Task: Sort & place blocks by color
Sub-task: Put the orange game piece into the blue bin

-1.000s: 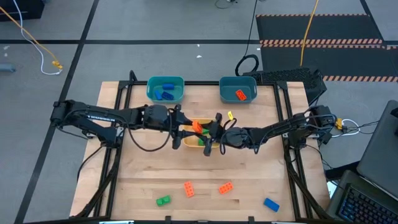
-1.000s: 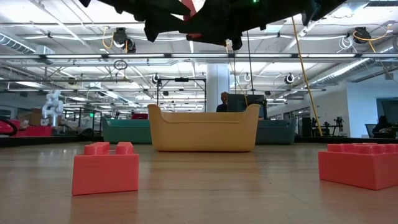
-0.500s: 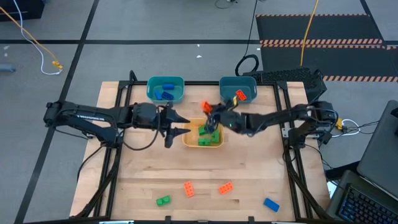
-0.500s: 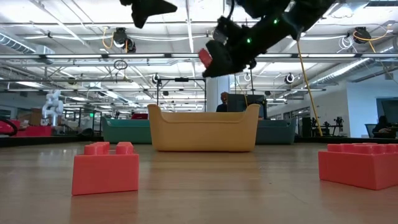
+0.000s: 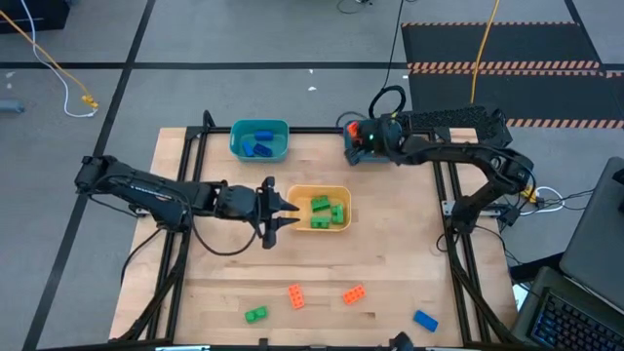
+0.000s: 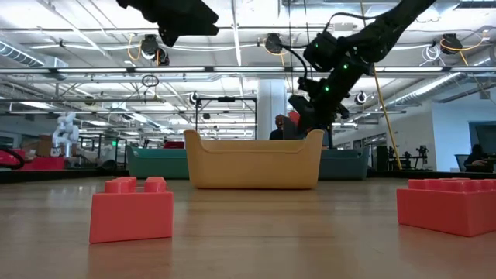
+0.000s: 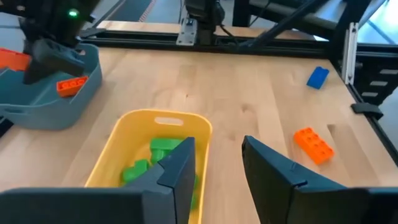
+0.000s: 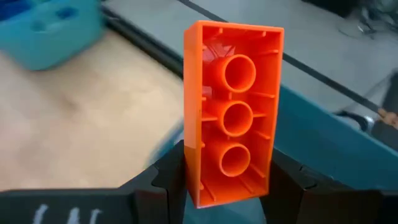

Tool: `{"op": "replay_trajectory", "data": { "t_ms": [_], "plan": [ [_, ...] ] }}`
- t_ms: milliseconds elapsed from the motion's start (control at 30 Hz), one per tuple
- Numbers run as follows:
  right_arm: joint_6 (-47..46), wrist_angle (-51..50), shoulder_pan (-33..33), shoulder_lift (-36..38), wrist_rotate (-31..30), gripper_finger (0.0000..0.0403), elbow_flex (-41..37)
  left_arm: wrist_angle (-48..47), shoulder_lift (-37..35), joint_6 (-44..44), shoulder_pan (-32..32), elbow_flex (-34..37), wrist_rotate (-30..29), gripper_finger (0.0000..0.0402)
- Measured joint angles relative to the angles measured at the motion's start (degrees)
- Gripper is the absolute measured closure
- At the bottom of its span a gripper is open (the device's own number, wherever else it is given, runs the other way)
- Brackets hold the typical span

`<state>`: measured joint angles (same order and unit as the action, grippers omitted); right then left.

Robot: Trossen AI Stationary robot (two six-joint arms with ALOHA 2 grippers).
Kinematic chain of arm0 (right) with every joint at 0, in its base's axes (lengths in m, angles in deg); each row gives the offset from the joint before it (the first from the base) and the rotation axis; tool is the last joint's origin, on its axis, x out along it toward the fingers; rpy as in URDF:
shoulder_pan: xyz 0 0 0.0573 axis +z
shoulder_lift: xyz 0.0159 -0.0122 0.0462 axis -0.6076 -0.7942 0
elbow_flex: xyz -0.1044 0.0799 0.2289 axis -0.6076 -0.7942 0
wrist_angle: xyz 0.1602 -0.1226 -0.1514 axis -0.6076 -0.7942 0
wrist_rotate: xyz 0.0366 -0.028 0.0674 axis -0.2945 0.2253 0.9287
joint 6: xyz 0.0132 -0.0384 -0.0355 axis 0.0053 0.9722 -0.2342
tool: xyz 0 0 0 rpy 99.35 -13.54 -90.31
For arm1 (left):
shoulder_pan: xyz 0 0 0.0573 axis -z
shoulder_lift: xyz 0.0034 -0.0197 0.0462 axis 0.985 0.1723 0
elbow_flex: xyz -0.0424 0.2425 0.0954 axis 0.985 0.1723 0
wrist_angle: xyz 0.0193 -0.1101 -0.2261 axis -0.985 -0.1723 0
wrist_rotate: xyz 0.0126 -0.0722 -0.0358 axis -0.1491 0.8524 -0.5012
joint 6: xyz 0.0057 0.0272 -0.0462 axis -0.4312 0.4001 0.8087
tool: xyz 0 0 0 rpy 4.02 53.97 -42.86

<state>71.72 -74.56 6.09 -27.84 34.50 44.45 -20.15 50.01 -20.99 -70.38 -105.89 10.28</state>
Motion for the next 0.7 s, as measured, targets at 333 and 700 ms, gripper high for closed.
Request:
{"op": "replay_trajectory", "data": {
  "t_ms": [333,700],
  "plan": [
    [-1.3,-0.7,-4.7,0.0,4.5,0.0252,0.0,0.8,0.0,-0.5,0.6,0.1,-0.1,0.0273],
    [-4.0,-1.6,-4.5,0.0,4.3,0.0042,0.0,-3.5,0.0,0.5,0.7,0.1,-0.1,0.0273]
  ]
}}
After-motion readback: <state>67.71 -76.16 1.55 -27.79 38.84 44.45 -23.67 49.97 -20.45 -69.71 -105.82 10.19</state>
